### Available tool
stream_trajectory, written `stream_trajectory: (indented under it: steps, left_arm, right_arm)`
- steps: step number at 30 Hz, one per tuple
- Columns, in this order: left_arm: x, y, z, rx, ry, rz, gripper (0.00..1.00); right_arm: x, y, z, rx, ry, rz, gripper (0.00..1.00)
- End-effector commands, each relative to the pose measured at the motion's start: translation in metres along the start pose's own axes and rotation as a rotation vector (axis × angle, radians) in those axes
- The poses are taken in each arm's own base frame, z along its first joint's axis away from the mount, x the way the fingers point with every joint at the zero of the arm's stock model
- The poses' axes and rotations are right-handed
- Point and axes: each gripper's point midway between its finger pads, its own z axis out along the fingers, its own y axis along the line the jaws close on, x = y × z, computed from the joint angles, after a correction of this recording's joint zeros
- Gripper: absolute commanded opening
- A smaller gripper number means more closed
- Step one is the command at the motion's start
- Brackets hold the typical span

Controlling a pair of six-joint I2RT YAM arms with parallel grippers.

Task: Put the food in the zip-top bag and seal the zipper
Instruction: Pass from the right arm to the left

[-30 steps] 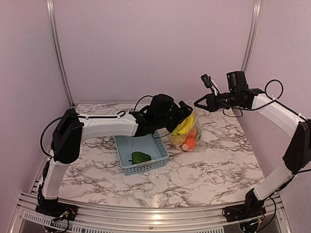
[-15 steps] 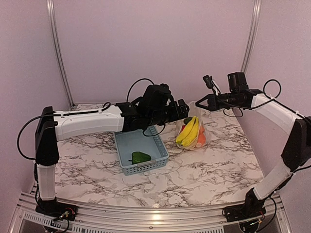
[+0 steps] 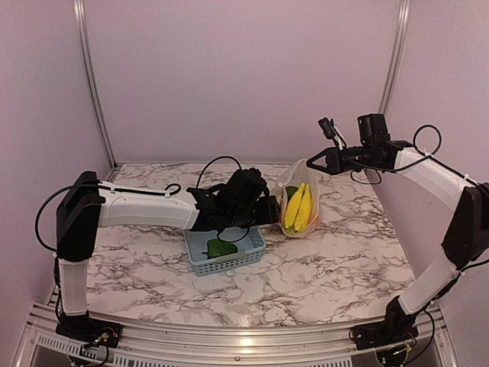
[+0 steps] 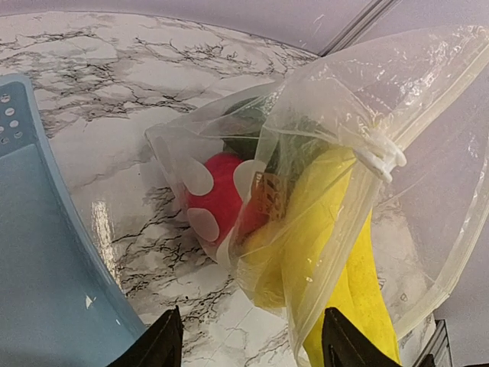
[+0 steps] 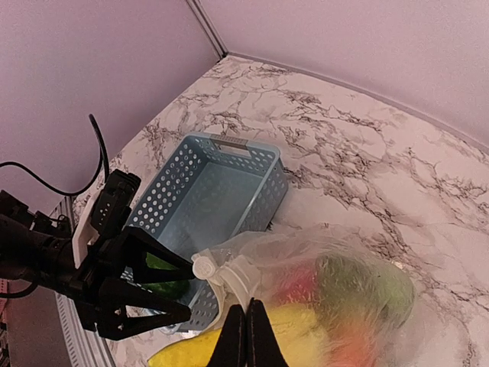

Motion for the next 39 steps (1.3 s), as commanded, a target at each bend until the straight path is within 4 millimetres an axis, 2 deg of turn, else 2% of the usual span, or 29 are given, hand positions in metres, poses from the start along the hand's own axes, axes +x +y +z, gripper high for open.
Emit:
stream_trajectory:
  steps: [1, 7, 12, 16, 21, 24, 25, 27, 30, 31, 32, 33, 35, 37, 39]
  left_arm:
    - [0.004, -0.016, 0.014, 0.062, 0.007, -0.003, 0.64]
    - [0.002, -0.034, 0.026, 0.120, 0.007, -0.002, 0.63]
    - [0.004, -0.027, 0.039, 0.072, 0.013, -0.030, 0.60]
    - [0.013, -0.012, 0.053, -0.003, 0.054, -0.039, 0.46]
    - [0.007, -0.003, 0.064, -0.043, 0.038, -0.028, 0.23]
    - [-0.005, -0.007, 0.058, -0.044, 0.004, -0.014, 0.08]
    - [-0.013, -0.013, 0.050, -0.034, -0.013, -0.008, 0.02]
    - [-0.031, -0.025, 0.033, -0.012, -0.043, 0.009, 0.00]
    - [-0.062, -0.046, -0.004, 0.010, -0.107, 0.056, 0.00]
    - [-0.070, -0.051, -0.014, 0.025, -0.122, 0.051, 0.00]
    - [-0.074, -0.054, -0.020, 0.052, -0.124, 0.031, 0.00]
    - [-0.078, -0.055, -0.023, 0.081, -0.120, 0.000, 0.00]
    - [-0.077, -0.058, -0.022, 0.129, -0.087, -0.038, 0.00]
    - [-0.072, -0.061, -0.016, 0.151, -0.060, -0.054, 0.00]
    - [-0.070, -0.063, -0.012, 0.164, -0.050, -0.066, 0.00]
  right_arm:
    - [-0.010, 0.006, -0.004, -0.022, -0.036, -0.025, 0.00]
    - [-0.006, 0.005, -0.002, -0.026, -0.031, -0.015, 0.00]
    - [-0.005, 0.006, -0.002, -0.031, -0.029, -0.013, 0.00]
    - [-0.005, 0.008, -0.003, -0.034, -0.031, -0.016, 0.00]
    - [-0.005, 0.008, -0.004, -0.034, -0.032, -0.018, 0.00]
    - [-0.004, 0.008, -0.004, -0.030, -0.030, -0.024, 0.00]
    - [-0.005, 0.007, -0.004, -0.023, -0.032, -0.028, 0.00]
    - [-0.004, 0.003, -0.005, 0.000, -0.026, -0.034, 0.00]
    - [-0.006, -0.005, -0.009, 0.055, -0.015, -0.053, 0.00]
    - [-0.007, -0.006, -0.011, 0.067, -0.009, -0.062, 0.05]
    - [-0.006, -0.007, -0.012, 0.078, 0.000, -0.068, 0.15]
    - [-0.006, -0.008, -0.013, 0.089, 0.008, -0.070, 0.28]
    - [-0.003, -0.008, -0.013, 0.102, 0.028, -0.070, 0.46]
    - [0.000, -0.011, -0.014, 0.124, 0.045, -0.070, 0.50]
    - [0.005, -0.017, -0.013, 0.175, 0.066, -0.068, 0.49]
